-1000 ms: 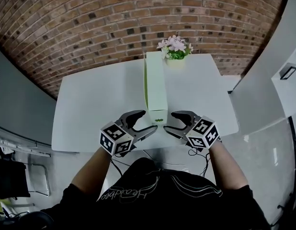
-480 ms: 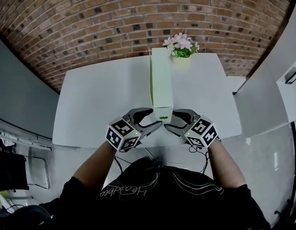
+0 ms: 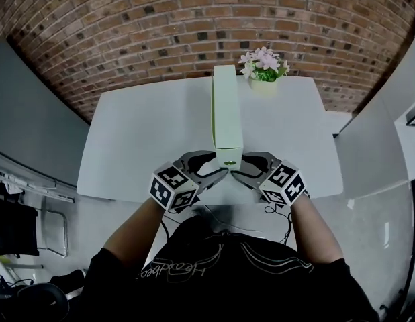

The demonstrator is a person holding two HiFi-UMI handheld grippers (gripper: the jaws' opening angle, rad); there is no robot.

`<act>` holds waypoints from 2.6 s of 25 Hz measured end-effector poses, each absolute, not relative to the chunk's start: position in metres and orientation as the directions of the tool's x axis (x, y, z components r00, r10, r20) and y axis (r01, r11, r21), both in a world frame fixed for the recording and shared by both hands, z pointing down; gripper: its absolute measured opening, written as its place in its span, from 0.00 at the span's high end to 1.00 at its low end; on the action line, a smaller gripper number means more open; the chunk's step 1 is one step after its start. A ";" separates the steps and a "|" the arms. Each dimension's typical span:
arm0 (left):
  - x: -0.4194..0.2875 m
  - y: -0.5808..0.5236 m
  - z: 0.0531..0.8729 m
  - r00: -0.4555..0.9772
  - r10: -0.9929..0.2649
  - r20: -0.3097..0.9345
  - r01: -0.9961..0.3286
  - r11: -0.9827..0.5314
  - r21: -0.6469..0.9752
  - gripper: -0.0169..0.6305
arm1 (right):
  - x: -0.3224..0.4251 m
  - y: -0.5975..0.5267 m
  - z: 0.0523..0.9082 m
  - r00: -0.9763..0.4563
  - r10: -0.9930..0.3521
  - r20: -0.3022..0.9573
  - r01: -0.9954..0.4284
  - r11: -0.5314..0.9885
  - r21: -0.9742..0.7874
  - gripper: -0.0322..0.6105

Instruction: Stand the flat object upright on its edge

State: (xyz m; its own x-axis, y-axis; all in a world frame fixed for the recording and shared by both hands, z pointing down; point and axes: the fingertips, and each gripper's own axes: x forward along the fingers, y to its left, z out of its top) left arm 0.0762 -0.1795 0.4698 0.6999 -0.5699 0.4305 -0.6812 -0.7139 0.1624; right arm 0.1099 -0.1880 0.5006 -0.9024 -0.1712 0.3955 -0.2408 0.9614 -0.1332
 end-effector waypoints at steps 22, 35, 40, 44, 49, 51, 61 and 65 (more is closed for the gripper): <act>-0.032 -0.154 0.469 0.586 -0.670 0.456 -0.795 -0.583 0.164 0.62 | 0.000 -0.168 0.500 -0.902 0.014 0.432 -0.052 0.989 -0.139 0.61; -0.098 -0.176 0.469 0.556 -0.687 0.468 -0.819 -0.550 0.164 0.62 | -0.067 -0.191 0.502 -0.886 0.059 0.460 -0.004 0.991 -0.136 0.61; -0.122 -0.191 0.469 0.557 -0.686 0.468 -0.818 -0.550 0.169 0.62 | -0.091 -0.207 0.502 -0.883 0.061 0.466 -0.004 0.991 -0.136 0.61; -0.139 -0.206 0.469 0.565 -0.679 0.468 -0.813 -0.556 0.175 0.62 | -0.108 -0.221 0.501 -0.881 0.061 0.470 -0.004 0.991 -0.137 0.61; -0.161 -0.230 0.470 0.571 -0.674 0.469 -0.807 -0.564 0.172 0.62 | -0.128 -0.245 0.502 -0.882 0.040 0.470 -0.024 0.991 -0.130 0.61; -0.169 -0.238 0.470 0.575 -0.669 0.471 -0.804 -0.568 0.175 0.62 | -0.137 -0.253 0.503 -0.881 0.035 0.471 -0.030 0.991 -0.130 0.61; -0.206 -0.287 0.470 0.598 -0.657 0.459 -0.787 -0.588 0.184 0.62 | -0.173 -0.300 0.502 -0.885 -0.001 0.466 -0.070 0.989 -0.133 0.61; -0.218 -0.303 0.469 0.608 -0.654 0.450 -0.781 -0.595 0.190 0.62 | -0.184 -0.317 0.501 -0.882 -0.021 0.470 -0.093 0.987 -0.131 0.61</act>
State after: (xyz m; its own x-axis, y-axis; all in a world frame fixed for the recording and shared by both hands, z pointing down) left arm -0.2175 -0.3032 0.4691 0.6080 -0.6541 0.4501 -0.7808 -0.5953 0.1896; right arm -0.1843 -0.3165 0.5007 -0.8824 -0.0211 0.4701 -0.0932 0.9871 -0.1306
